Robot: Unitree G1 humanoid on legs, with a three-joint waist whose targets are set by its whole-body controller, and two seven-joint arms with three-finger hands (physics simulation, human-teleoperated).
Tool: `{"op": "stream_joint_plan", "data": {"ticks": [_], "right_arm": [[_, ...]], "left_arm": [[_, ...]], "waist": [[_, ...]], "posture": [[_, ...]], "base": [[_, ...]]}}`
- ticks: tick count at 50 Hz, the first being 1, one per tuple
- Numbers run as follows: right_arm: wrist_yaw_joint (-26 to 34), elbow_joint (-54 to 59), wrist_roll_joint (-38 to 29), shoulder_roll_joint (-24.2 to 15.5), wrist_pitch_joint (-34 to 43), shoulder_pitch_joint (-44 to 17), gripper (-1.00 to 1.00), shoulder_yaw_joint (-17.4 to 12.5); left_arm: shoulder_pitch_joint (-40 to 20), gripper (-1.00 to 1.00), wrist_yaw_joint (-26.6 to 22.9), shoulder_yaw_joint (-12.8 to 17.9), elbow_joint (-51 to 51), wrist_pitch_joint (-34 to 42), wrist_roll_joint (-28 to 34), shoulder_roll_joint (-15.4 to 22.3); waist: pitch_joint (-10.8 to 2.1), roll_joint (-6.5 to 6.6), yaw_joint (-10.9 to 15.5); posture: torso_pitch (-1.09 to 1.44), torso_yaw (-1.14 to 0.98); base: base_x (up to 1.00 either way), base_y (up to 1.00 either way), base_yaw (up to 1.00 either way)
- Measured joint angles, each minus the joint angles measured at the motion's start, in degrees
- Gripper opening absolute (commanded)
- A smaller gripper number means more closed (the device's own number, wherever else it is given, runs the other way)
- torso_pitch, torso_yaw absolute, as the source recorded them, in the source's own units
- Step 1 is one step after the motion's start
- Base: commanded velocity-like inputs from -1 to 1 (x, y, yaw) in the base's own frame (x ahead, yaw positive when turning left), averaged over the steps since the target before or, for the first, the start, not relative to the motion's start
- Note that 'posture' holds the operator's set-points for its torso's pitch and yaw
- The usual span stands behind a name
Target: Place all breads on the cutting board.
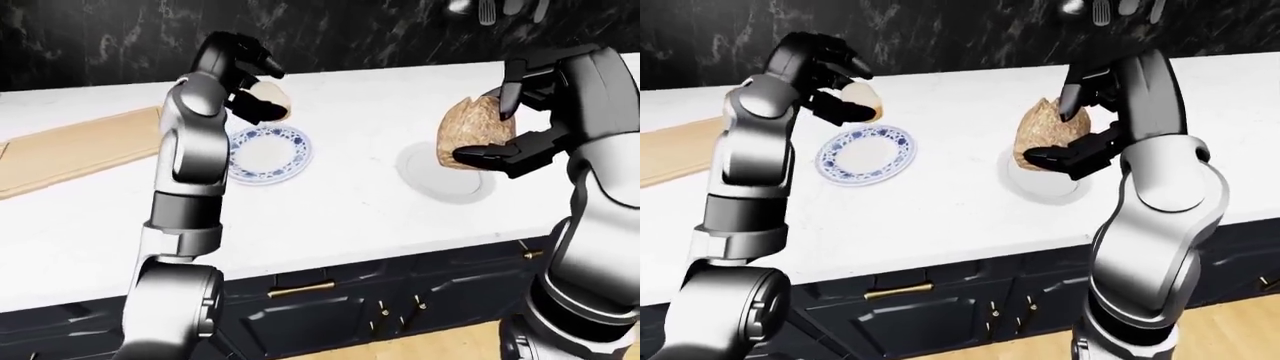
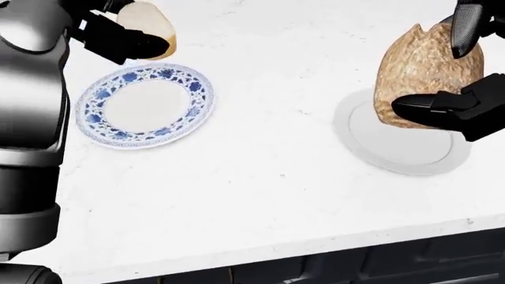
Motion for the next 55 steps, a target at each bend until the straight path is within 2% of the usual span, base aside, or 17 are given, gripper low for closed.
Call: {"op": "stream_joint_plan", "data": {"ticks": [1, 5, 7, 9, 14, 17, 19, 21, 22, 24, 27, 35, 37, 39, 43, 48, 55], "right_arm": [[0.04, -0.36, -0.32, -0.29, 0.11, 0.28, -1.0, -0.54], [-0.26, -0.9, -1.32, -0.1, -0.44, -0.8, -1.0, -0.85], [0.33, -0.73, -0.99, 0.55, -0.41, -0.28, -1.0, 0.55], [1.17, -0.05, -0.37, 0.7, -0.07, -0.18, -1.0, 1.34], [1.45, -0.66, -0.66, 0.46, 0.02, -1.29, -1.0, 0.41], [1.34, -1.98, -0.36, 0.4, -0.32, -2.07, -1.0, -0.17], [1.17, -2.15, -0.41, -0.17, -0.26, -2.03, -1.0, -0.41], [1.19, -1.61, -0.81, -0.41, 0.18, -1.05, -1.0, -0.22], [1.35, -1.09, -1.02, -0.4, 0.65, -0.61, -1.0, -0.03], [1.75, -0.16, -1.28, -0.29, 1.49, -0.63, -1.0, 0.29], [1.72, -0.28, -1.49, -0.13, 1.16, -1.09, -1.0, 0.07], [1.77, -0.03, -2.47, -0.05, 1.25, -2.07, -1.0, 0.26], [2.11, -0.02, -2.71, -0.27, 1.39, -2.55, -1.0, 0.37], [2.41, -0.08, -2.96, -0.36, 1.44, -3.28, -1.0, 0.51], [3.01, -0.26, -2.55, 0.8, 1.07, -2.57, -1.0, 1.76], [2.81, -0.34, -2.6, 0.78, 0.96, -2.92, -1.0, 0.82], [1.87, -0.37, -2.41, 1.23, -0.03, -2.22, -1.0, 0.77]], "left_arm": [[-0.38, -0.31, -0.19, -0.42, -0.21, 0.03, 0.01, -0.55], [-1.12, -0.33, -0.94, -0.65, -2.24, -0.44, 0.05, -0.23], [-0.33, -0.33, -0.73, 0.61, -1.88, -0.16, 0.59, 0.38], [0.23, -0.33, -0.66, 1.47, -0.81, 0.98, 1.11, 0.75], [-0.3, -0.32, -1.08, 1.25, -2.6, 1.89, 1.48, 0.9], [-1.21, -0.31, -1.1, 1.43, -3.82, 1.59, 1.8, 0.9], [-1.39, -0.31, -1.43, 0.83, -4.05, 1.55, 1.75, 0.45], [-0.36, -0.31, -2.04, 0.09, -4.33, 1.86, 1.66, -0.17], [0.09, -0.32, -2.47, -0.31, -3.75, 2.2, 1.52, -0.47], [0.42, -0.33, -3.17, -0.69, -2.48, 2.89, 1.23, -0.67], [-0.24, -0.32, -3.29, -0.2, -3.42, 3.0, 1.43, -0.32], [-1.16, -0.33, -3.4, 0.0, -6.14, 2.05, 2.07, 0.11], [-0.79, -0.32, -3.82, -0.21, -6.11, 2.4, 2.07, 0.03], [-0.73, -0.31, -4.19, -0.11, -5.75, 2.83, 2.07, 0.18], [0.18, -0.31, -4.19, 1.28, -5.41, 3.86, 2.71, 1.03], [-0.12, -0.32, -3.86, 0.93, -5.79, 3.52, 2.74, 0.56], [-0.04, -0.32, -3.95, 0.67, -5.77, 3.07, 2.33, 0.26]], "waist": [[-0.06, 0.03, 0.01], [1.14, 4.32, 0.58], [2.02, 4.03, 1.68], [1.86, 4.01, 2.55], [2.14, 0.2, 1.02], [3.57, -2.4, -0.6], [3.3, -4.09, -0.73], [3.42, -2.65, -0.84], [2.66, -2.34, -0.78], [1.11, -2.53, -0.87], [0.15, -2.14, -1.06], [0.59, 1.88, -1.25], [0.96, 3.31, -1.46], [0.69, 5.63, -1.5], [1.03, 4.61, -0.52], [1.02, 2.04, -0.88], [0.98, 0.79, -1.0]], "posture": [[0.0, 0.0], [0.0, 0.0], [0.0, 0.0], [0.0, 0.0], [0.0, 0.0], [0.0, 0.0], [0.0, 0.0], [0.0, 0.0], [0.0, 0.0], [0.0, 0.0], [0.0, 0.0], [0.0, 0.0], [0.0, 0.0], [0.0, 0.0], [0.0, 0.0], [0.0, 0.0], [0.0, 0.0]], "base": [[0.0, 0.0, 0.84], [0.0, 0.0, 0.85], [0.0, 0.0, 0.86], [0.0, 0.0, 0.86], [0.0, 0.07, 0.52], [0.0, 0.0, 0.0], [0.0, 0.0, 0.0], [0.0, 0.05, 0.0], [0.0, 0.27, 0.0], [0.0, 0.4, 0.0], [0.0, 0.43, 0.0], [0.0, 0.44, 0.0], [0.0, 0.45, 0.0], [0.0, 0.45, 0.0], [0.0, 0.45, 0.0], [0.0, 0.45, 0.0], [0.0, 0.44, 0.0]]}}
